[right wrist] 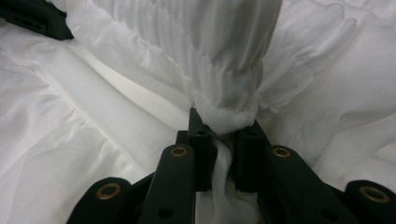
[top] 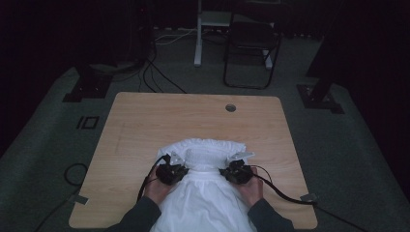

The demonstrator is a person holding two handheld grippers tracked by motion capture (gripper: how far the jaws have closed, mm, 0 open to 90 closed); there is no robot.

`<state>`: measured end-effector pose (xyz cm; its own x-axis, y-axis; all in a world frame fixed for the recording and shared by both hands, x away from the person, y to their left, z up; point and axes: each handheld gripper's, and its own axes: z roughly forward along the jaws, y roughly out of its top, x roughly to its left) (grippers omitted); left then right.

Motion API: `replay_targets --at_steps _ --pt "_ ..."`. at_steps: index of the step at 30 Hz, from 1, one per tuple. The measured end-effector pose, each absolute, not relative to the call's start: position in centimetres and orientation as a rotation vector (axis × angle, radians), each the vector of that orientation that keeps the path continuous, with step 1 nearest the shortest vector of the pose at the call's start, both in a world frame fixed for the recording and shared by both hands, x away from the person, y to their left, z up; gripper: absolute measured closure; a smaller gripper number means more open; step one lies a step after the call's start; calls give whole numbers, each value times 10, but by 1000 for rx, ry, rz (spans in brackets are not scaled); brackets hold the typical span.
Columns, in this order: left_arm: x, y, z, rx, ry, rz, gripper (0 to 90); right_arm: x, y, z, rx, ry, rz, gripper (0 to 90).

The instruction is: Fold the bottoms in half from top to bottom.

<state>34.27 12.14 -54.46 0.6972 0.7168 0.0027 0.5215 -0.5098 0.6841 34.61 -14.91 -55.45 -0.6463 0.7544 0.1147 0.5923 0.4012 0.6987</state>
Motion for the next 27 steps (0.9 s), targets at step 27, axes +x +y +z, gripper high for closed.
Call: replay_targets --at_steps 27 --pt "458 98 -533 2303 1045 525 836 453 -138 -547 1367 2282 989 818"
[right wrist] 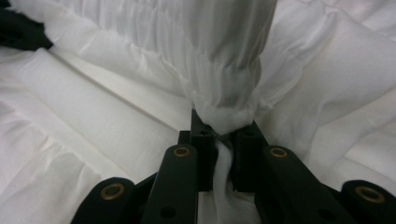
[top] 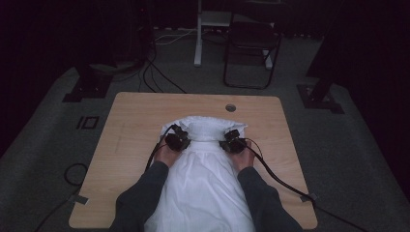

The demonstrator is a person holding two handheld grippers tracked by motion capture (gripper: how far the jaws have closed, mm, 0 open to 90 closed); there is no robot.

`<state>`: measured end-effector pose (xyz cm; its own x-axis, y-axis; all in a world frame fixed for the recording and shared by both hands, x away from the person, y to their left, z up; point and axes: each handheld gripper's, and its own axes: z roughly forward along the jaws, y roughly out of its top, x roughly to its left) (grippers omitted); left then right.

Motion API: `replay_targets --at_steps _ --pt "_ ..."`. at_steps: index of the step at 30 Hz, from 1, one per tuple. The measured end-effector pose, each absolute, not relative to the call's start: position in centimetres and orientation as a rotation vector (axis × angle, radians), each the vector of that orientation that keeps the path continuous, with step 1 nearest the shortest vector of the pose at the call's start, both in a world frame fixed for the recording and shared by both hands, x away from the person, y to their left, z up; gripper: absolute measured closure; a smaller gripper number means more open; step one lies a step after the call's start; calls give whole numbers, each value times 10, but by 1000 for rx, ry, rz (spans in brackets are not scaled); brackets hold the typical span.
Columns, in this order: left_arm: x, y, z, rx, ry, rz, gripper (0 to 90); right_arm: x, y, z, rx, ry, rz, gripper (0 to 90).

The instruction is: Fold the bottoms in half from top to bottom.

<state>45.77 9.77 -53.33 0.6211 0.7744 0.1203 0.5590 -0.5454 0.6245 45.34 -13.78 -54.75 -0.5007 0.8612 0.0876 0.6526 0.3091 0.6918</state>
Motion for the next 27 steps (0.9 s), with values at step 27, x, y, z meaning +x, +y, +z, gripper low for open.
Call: replay_targets --at_steps 27 --pt "322 127 -488 2160 816 472 857 339 -163 -495 1038 2329 1206 837"
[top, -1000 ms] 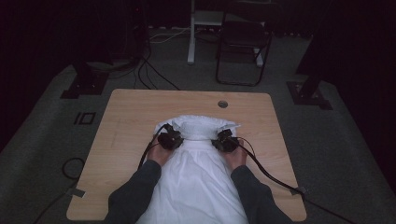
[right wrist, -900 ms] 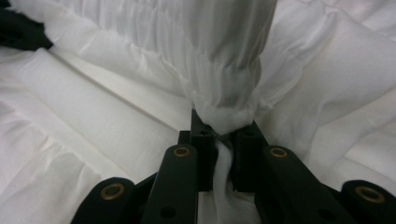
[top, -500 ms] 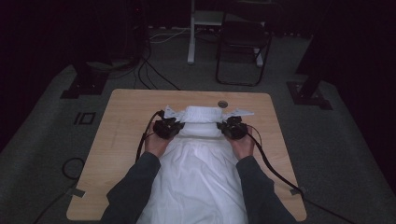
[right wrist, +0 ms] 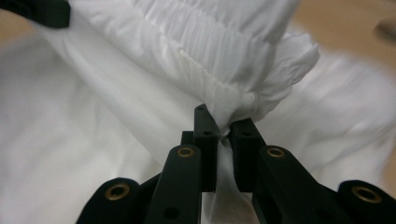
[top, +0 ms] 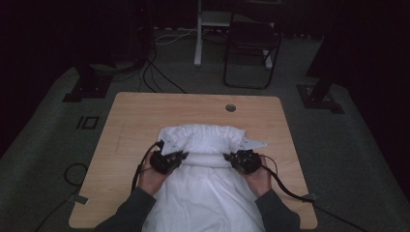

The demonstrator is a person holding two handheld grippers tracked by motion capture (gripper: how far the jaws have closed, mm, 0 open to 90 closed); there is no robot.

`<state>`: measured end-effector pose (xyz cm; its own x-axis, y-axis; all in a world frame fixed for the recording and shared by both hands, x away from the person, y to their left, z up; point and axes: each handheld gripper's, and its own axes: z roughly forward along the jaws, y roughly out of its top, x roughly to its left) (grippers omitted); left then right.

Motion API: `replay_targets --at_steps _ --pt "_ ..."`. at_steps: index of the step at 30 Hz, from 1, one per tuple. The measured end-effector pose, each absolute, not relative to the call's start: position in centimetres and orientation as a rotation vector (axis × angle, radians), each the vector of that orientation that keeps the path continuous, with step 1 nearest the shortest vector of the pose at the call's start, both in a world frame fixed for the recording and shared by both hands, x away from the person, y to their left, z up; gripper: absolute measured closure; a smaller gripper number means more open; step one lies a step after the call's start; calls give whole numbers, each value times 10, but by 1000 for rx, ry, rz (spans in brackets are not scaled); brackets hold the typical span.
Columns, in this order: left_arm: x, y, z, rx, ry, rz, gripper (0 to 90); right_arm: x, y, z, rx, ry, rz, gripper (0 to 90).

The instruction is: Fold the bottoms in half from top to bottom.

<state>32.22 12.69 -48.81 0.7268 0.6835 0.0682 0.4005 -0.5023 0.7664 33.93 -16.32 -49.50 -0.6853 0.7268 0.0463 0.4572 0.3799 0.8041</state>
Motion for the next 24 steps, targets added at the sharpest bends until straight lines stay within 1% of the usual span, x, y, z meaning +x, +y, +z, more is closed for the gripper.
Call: replay_targets --at_steps 3,7,10,15,20,24 --pt "318 124 -521 2245 841 406 856 336 -160 -519 1068 2391 1153 836" --pt "326 124 -539 2300 858 393 854 336 -157 -538 1108 2442 1118 833" --pt "339 126 -543 2303 869 388 853 337 -152 -542 1122 2457 1103 831" --pt "363 127 -542 2310 883 419 849 345 -147 -545 1158 2465 1115 829" --pt "385 117 -539 2342 893 495 849 367 -145 -552 1189 2446 1096 829" --pt "403 112 -539 2321 926 510 848 390 -146 -552 1157 2416 1067 829"
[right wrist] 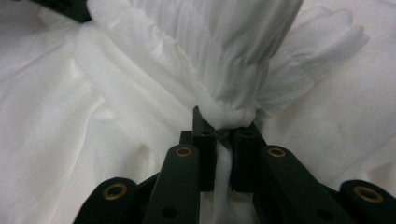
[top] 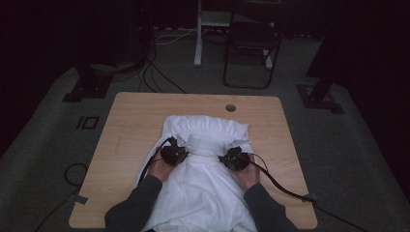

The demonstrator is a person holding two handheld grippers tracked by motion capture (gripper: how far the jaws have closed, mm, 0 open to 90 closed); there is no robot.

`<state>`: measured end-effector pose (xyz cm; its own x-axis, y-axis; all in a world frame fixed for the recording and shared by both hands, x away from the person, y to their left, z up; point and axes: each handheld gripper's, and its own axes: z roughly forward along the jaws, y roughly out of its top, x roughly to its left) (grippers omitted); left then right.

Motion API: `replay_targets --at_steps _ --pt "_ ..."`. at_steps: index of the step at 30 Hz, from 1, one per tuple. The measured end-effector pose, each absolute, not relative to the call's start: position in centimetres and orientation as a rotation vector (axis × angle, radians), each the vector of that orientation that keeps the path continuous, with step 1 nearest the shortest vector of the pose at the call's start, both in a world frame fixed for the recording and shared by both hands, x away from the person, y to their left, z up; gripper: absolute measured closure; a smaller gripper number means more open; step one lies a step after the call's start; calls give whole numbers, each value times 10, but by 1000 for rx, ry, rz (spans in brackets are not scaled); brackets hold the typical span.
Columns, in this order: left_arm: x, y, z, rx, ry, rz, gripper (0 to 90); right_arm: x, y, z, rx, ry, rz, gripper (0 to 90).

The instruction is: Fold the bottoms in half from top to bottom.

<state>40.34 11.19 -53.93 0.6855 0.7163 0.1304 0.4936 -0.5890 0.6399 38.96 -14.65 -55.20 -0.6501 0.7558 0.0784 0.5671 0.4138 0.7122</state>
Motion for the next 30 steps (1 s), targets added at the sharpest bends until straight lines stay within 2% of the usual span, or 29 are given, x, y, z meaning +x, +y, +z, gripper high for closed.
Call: replay_targets --at_steps 9,14,20,25,30 --pt "442 102 -540 2262 1021 547 839 450 -146 -548 1192 2350 985 824" --pt "447 101 -540 2246 1043 555 841 463 -146 -550 1258 2314 1019 824" --pt "434 106 -522 2209 987 558 867 453 -154 -538 1205 2292 1088 833" --pt "405 115 -475 2040 910 560 869 434 -170 -495 1121 2222 1235 837" --pt "369 120 -444 1981 801 578 869 402 -182 -455 999 2170 1315 837"
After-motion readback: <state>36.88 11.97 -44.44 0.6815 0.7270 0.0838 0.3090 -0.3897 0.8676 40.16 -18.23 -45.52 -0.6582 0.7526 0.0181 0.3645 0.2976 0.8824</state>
